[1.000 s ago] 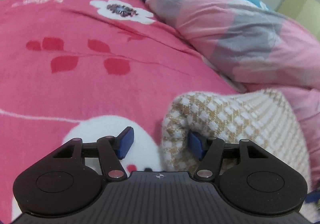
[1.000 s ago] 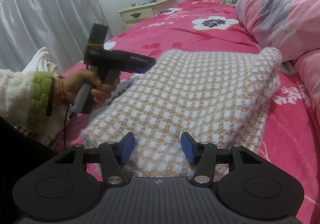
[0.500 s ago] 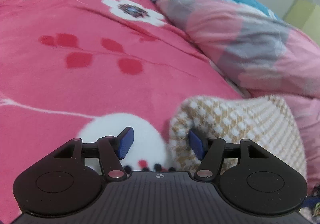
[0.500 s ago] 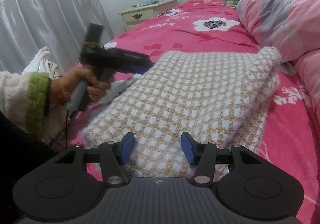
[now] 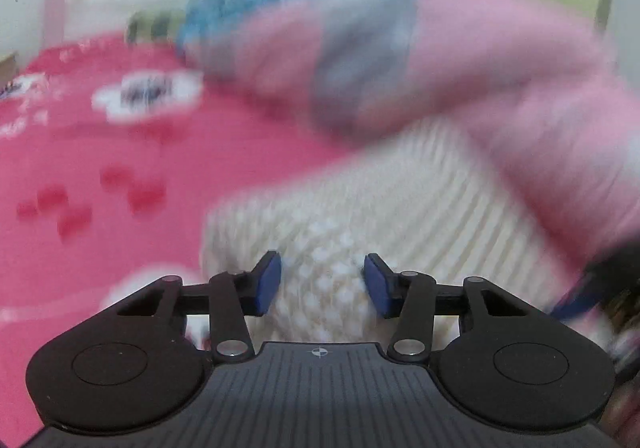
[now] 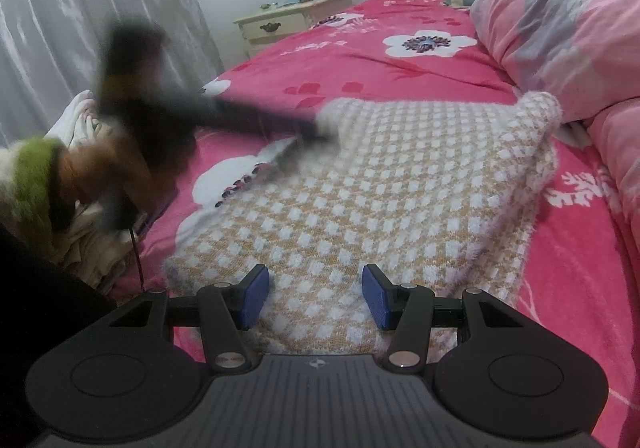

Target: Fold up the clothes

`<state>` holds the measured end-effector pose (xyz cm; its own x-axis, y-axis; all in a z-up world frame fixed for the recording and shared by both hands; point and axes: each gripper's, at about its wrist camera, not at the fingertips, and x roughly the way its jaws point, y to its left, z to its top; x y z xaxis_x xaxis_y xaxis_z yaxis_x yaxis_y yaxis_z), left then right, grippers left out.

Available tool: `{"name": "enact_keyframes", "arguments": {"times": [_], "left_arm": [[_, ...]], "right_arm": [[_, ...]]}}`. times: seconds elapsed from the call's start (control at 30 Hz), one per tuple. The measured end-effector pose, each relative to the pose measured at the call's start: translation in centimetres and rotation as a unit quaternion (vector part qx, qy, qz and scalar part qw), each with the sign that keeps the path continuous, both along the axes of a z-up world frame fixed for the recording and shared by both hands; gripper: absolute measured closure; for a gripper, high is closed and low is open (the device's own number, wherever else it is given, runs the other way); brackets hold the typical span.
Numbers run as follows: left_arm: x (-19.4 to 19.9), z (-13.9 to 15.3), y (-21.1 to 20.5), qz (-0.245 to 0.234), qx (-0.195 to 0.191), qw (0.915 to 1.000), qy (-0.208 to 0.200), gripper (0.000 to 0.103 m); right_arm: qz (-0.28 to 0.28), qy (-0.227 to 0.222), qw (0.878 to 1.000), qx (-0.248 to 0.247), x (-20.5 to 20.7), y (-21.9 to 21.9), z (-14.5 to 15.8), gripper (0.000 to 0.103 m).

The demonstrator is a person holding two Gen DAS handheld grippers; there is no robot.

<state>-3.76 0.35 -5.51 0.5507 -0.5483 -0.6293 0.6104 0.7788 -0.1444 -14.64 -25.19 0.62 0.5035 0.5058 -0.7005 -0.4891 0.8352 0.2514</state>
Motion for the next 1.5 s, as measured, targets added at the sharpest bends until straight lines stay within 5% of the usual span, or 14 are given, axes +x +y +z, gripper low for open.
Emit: {"name": "enact_keyframes", "arguments": {"times": [0.1,0.43,0.7,0.87,0.93,1.03,1.17,1.37,1.5], "left_arm": [[0.1,-1.7,0.9,0.01,-0.025,0.9996,0.008,0.049],[0.4,4.6,-0.3,-0.01,-0.054,0.9985,-0.007,0.047],[-3.4,1.8,-4.1,-0.08,0.016,0.9964,-0.023,0.047],[-4.1,1.1,-3.8,-0.081,0.027,0.9957,-0.035,0.046],[-4.2,0.9,-3.6,-0.081,0.027,0.9958,-0.035,0.046],[-4.3,0.7,-3.5,-0.083,0.023,0.9957,-0.032,0.046],[-4.8,0.5,-3.3,-0.093,0.027,0.9944,-0.044,0.046],[-5.0,0.6,-2.9,-0.085,0.018,0.9954,-0.042,0.046],[-5.4,0.6,-2.7,-0.079,0.014,0.9957,-0.046,0.046]], "right_arm": [[0.002,0.0,1.0,-0.005,0.0,0.3,0.0,0.05],[0.02,-0.028,0.999,-0.036,-0.3,0.7,1.8,0.05],[-0.104,-0.115,0.985,-0.073,8.0,-4.3,9.5,0.052],[-0.138,-0.084,0.986,-0.032,14.6,-5.0,6.4,0.064],[-0.184,-0.011,0.982,-0.038,16.5,-6.7,1.7,0.077],[-0.24,0.047,0.97,0.004,15.1,-9.8,-3.4,0.074],[-0.245,0.051,0.968,0.009,14.4,-10.2,-1.3,0.073],[-0.22,-0.028,0.975,-0.007,17.5,-8.1,4.4,0.077],[-0.239,0.045,0.969,-0.045,19.3,-7.9,-2.0,0.077]]}}
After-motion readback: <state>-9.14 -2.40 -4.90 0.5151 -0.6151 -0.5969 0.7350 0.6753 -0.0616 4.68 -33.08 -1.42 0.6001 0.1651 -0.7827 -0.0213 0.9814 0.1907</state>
